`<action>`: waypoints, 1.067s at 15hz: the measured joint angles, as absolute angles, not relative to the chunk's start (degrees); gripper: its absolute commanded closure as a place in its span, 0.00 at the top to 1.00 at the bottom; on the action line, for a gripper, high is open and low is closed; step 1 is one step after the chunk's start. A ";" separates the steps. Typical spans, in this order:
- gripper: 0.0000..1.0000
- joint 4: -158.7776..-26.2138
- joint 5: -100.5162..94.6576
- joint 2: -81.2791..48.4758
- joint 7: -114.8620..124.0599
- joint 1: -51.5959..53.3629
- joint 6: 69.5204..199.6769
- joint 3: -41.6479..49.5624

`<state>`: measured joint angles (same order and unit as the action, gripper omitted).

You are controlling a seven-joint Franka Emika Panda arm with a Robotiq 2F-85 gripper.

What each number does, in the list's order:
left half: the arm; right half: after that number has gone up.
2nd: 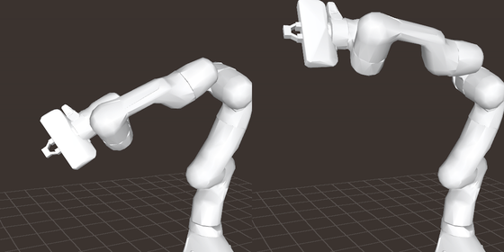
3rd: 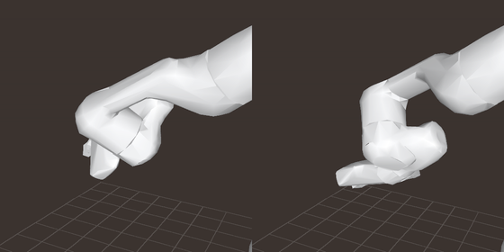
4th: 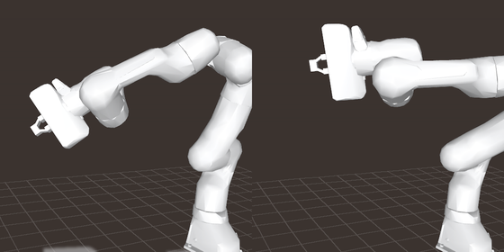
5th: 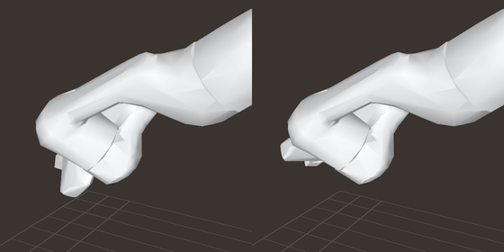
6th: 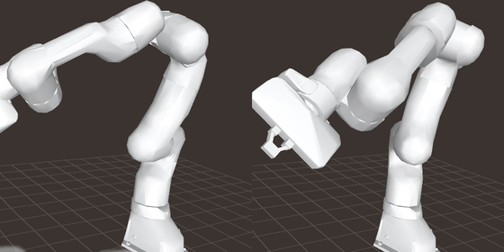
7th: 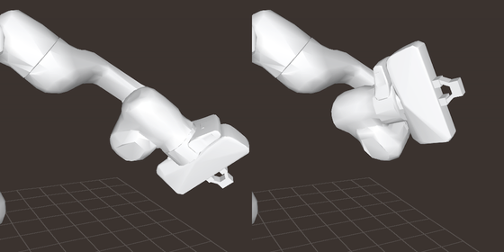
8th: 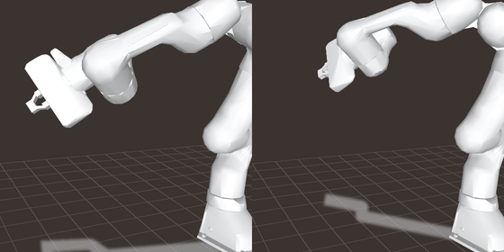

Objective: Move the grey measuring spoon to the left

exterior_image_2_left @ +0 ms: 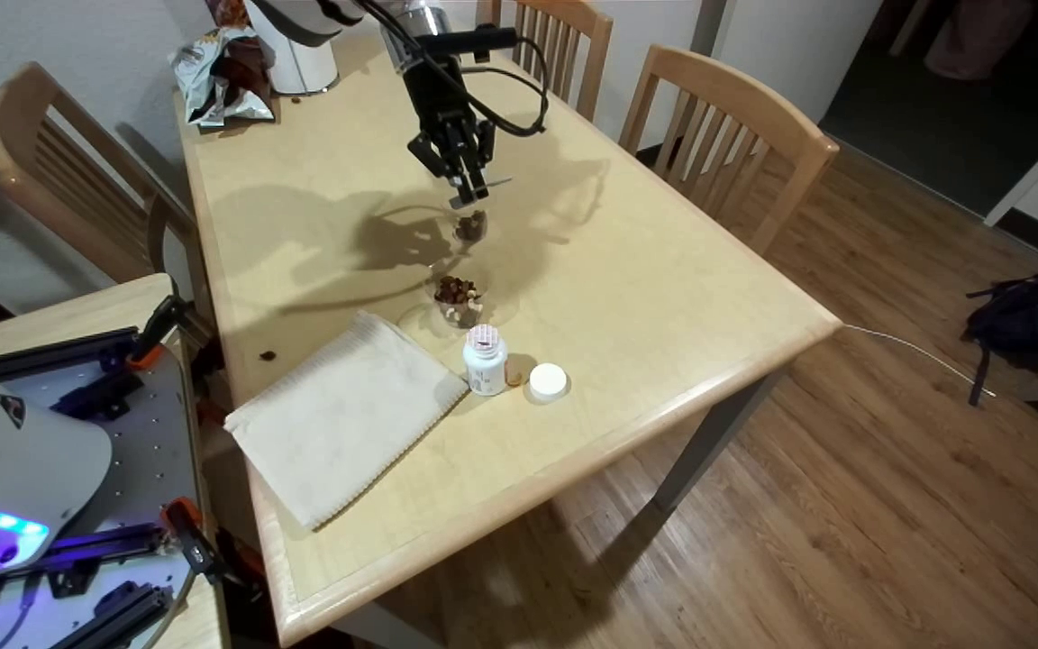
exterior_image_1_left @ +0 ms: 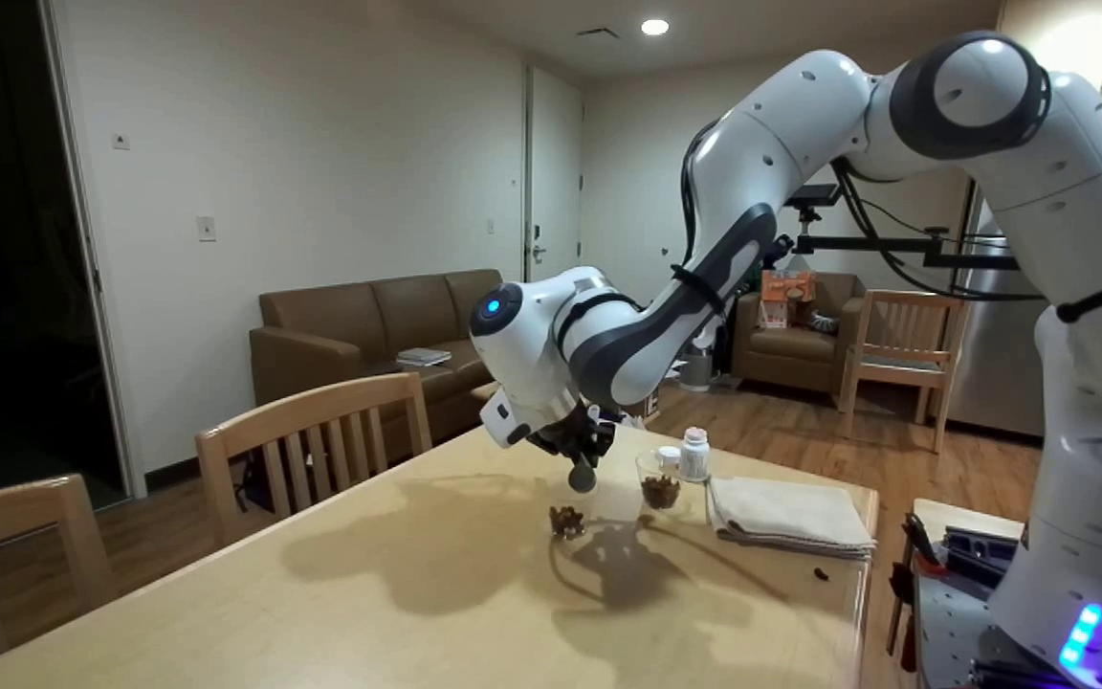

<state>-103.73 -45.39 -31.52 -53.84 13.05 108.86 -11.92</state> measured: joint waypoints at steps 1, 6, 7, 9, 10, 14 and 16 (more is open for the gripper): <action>0.09 -103.72 -45.39 -32.04 -53.84 13.05 108.85 -11.92; 0.09 -103.70 -45.39 -34.02 -53.92 13.05 108.88 -12.05; 0.22 -103.70 -45.39 -34.20 -53.92 13.07 108.89 -12.14; 0.22 -103.69 -45.39 -34.39 -53.92 13.09 108.89 -12.31; 0.22 -103.69 -45.39 -34.42 -53.92 13.09 108.89 -12.36; 0.22 -103.69 -45.39 -34.42 -53.92 13.09 108.89 -12.39; 0.22 -103.69 -45.39 -34.42 -53.92 13.09 108.89 -12.39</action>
<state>-103.69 -45.39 -34.42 -53.92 13.09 108.89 -12.39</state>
